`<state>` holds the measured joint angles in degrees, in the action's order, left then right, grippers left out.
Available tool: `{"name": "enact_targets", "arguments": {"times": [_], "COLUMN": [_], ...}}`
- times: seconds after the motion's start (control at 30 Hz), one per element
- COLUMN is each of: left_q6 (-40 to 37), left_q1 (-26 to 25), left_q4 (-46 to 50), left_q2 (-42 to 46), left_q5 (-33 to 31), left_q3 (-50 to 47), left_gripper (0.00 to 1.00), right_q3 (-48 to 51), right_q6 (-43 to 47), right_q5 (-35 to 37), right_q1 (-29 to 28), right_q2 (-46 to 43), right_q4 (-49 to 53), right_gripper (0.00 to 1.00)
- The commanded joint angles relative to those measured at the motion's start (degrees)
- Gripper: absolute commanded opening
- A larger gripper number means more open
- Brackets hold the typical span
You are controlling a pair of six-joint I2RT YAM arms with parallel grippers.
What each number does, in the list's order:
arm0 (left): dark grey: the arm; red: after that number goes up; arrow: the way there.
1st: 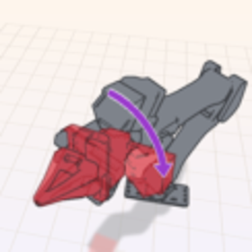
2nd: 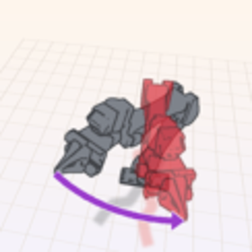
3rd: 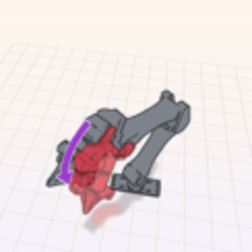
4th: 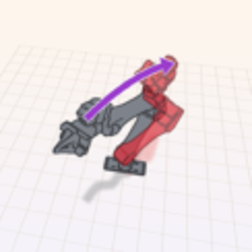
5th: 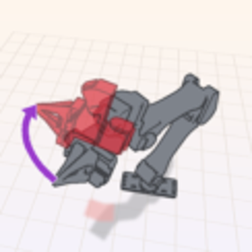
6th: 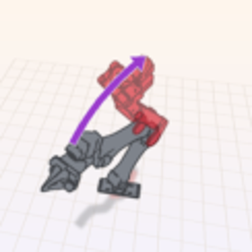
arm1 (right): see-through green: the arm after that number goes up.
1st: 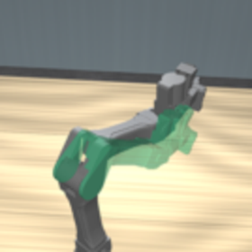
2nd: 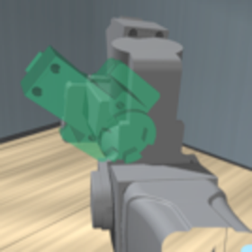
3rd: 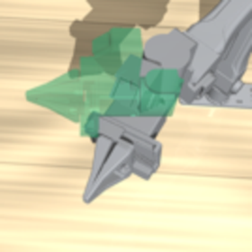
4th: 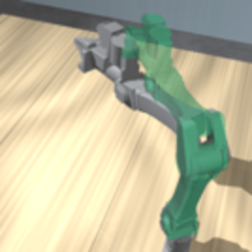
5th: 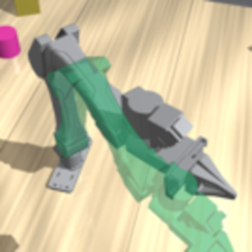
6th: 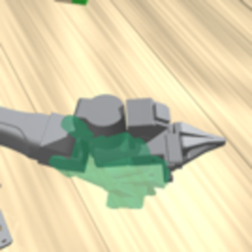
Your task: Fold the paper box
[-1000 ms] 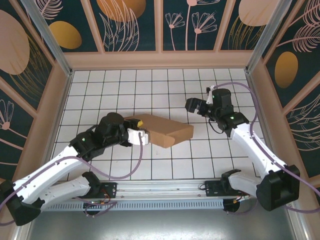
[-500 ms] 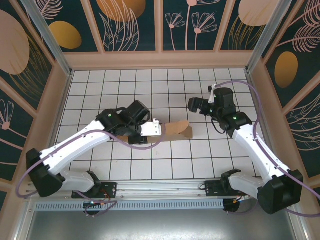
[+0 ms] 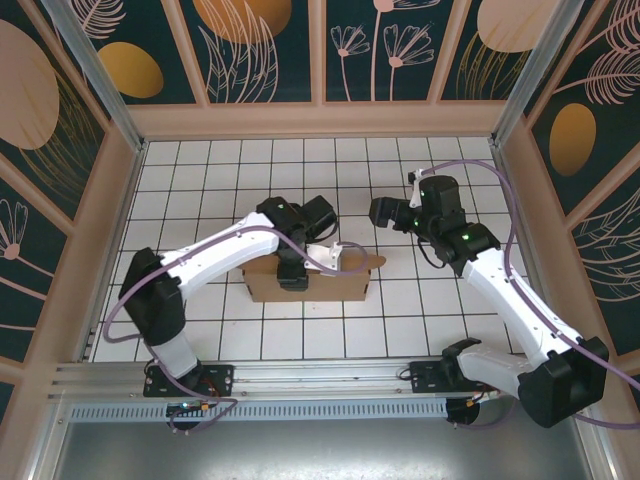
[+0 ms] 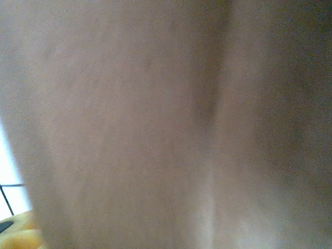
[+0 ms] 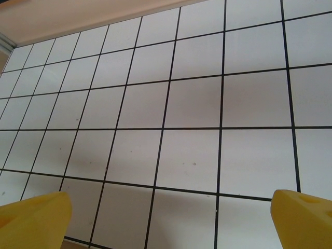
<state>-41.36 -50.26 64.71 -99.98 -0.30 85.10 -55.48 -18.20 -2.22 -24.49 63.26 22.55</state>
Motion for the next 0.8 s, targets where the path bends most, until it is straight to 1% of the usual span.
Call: {"name": "enact_targets", "arguments": {"times": [0.0,0.03,0.1,0.17,0.2,0.23,0.3,0.4,0.53,0.77], "left_q6": [-2.0,-1.9,-1.4,-1.1,-1.1,-1.0,-1.0,-1.2,-0.3,0.1], "left_q1": [-0.2,-0.4,-0.4,-0.4,-0.5,-0.4,-0.4,-0.4,-0.4,-0.4], "left_q4": [1.1,0.9,0.4,-0.1,-0.5,-1.0,-2.6,-3.8,-3.6,-4.7], "left_q2": [-2.2,-2.4,-1.9,-0.5,0.3,1.1,3.0,4.5,5.3,9.4], "left_q5": [2.0,2.1,1.7,1.8,1.8,1.7,0.9,1.7,1.5,2.1], "left_q3": [2.2,2.5,3.0,3.4,3.2,3.1,3.0,2.9,3.0,1.5], "left_gripper": [0.67,0.71,0.82,0.89,0.96,0.99,0.98,0.99,0.99,0.99], "right_q3": [0.0,0.1,0.2,0.3,0.3,0.4,0.5,0.0,-0.9,-1.9], "right_q6": [1.3,1.4,1.6,1.6,1.7,1.8,1.9,1.9,2.1,2.5], "right_q5": [-0.4,-0.5,-0.8,-1.1,-1.3,-1.6,-2.0,-2.4,-2.9,-5.7], "right_q1": [-0.3,-0.3,-0.3,-0.3,-0.4,-0.4,-0.4,-0.4,-0.5,-0.6], "right_q2": [-0.8,-1.0,-1.5,-1.8,-2.0,-2.2,-2.3,-2.5,-2.4,-3.0], "right_q4": [0.1,0.1,0.0,0.0,0.0,-0.1,-0.3,-0.7,-0.3,-0.5], "right_gripper": [0.99,0.99,0.99,0.99,0.99,0.99,0.99,0.99,0.99,0.99]}}
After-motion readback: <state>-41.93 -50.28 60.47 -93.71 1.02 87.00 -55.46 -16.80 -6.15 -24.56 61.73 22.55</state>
